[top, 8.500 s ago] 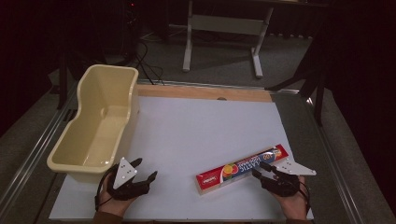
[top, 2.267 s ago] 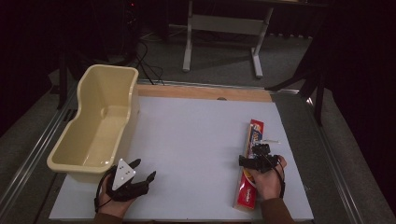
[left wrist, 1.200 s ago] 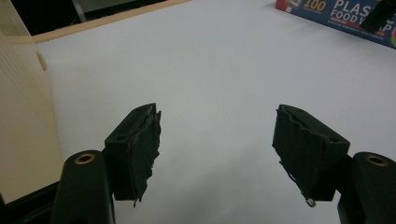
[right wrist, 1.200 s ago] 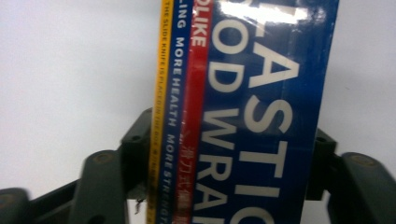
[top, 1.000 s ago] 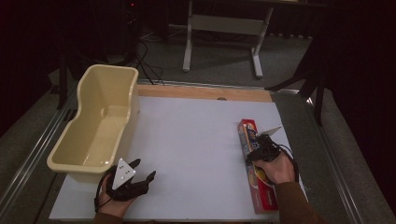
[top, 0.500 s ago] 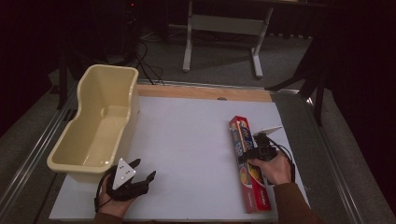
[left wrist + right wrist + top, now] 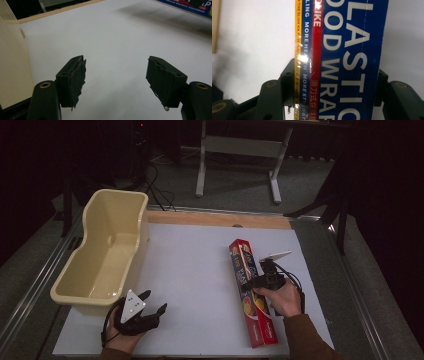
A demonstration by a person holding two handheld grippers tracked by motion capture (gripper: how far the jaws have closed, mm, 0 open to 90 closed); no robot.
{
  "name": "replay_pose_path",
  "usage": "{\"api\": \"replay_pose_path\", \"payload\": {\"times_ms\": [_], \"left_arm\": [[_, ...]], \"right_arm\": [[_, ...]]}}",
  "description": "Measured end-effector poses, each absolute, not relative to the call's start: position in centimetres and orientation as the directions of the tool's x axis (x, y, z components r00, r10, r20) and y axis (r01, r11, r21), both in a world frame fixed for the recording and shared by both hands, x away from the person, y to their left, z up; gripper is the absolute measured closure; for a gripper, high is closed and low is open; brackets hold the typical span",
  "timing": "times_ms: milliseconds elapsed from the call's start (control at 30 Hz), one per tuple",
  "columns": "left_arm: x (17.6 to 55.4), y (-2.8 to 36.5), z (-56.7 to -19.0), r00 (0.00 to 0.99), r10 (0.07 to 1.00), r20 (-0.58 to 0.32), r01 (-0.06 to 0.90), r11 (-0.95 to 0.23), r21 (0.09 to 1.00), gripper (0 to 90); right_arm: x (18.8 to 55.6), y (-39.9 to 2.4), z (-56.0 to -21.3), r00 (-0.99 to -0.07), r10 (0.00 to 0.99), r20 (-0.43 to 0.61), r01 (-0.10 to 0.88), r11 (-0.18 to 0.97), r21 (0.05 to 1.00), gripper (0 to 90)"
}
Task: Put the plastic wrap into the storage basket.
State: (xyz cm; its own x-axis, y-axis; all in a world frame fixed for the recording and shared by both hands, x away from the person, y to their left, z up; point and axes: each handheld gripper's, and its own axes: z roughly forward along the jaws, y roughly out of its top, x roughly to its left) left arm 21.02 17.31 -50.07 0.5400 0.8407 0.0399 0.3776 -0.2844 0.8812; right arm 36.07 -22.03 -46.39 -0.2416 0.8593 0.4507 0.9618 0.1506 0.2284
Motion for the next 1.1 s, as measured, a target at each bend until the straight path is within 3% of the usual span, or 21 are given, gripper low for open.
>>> {"api": "replay_pose_path", "payload": {"times_ms": [633,1100], "left_arm": [[21.0,17.4,-50.0,0.545,0.837,0.040,0.375,-0.286,0.882,31.4],[21.0,17.3,-50.1,0.546,0.837,0.035,0.377,-0.283,0.882,30.9]], "right_arm": [[36.5,-17.5,-43.5,-0.272,0.701,0.659,0.953,0.104,0.284,41.6],[37.5,-13.9,-41.4,-0.301,0.623,0.722,0.946,0.100,0.308,41.5]]}}
